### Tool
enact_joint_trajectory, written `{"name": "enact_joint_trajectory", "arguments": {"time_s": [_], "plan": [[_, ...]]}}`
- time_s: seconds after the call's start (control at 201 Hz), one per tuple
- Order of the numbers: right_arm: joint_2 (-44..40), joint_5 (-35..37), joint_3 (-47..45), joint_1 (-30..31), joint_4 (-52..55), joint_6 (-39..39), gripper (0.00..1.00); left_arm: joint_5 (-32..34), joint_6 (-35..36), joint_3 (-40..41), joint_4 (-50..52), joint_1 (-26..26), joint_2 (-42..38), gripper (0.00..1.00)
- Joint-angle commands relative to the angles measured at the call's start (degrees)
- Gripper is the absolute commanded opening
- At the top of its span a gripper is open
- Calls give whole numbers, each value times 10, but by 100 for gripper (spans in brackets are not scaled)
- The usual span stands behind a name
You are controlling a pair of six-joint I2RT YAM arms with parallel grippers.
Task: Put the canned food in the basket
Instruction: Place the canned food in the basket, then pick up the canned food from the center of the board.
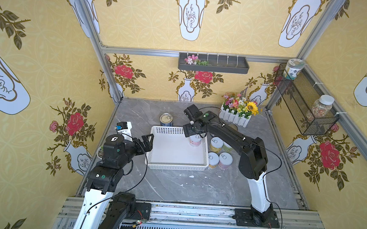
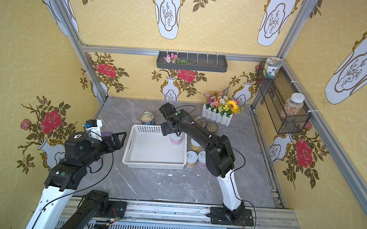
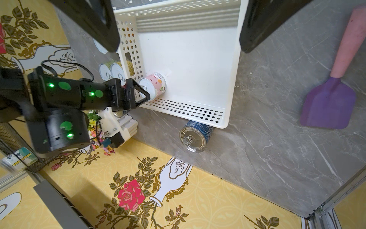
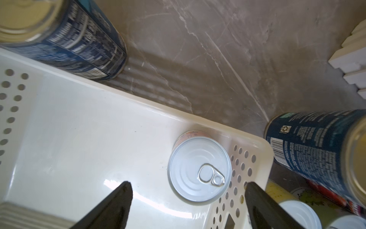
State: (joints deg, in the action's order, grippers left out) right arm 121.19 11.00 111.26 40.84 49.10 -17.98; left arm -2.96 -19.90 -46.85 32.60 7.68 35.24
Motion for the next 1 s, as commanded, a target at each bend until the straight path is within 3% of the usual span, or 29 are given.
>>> {"name": "enact_joint_trajectory", "arguments": {"time_s": [0.0,0.159,0.279,0.493,0.617,0.737,0.842,0.926,0.996], "plan": [[-41,17,-28,6,-16,-3,92,-4,4,3,-15,0,2,100],[-153,27,-139,34,-58,-13,94,-39,9,4,-27,0,21,100],[-262,5,-264,48,-112,-27,99,-57,14,-22,-26,0,90,100],[-477,-12,-508,70,-204,-41,97,-69,-7,-203,29,9,271,97],[-573,58,-579,77,-200,-74,97,-24,3,-352,103,28,396,99],[-596,64,-605,90,-222,-70,97,21,9,-473,174,41,514,99],[-569,85,-596,103,-218,-64,97,99,24,-572,244,53,605,98],[-547,128,-587,114,-209,-66,97,158,44,-623,290,60,665,99],[-543,133,-588,115,-216,-64,97,169,55,-643,307,62,702,99]]}}
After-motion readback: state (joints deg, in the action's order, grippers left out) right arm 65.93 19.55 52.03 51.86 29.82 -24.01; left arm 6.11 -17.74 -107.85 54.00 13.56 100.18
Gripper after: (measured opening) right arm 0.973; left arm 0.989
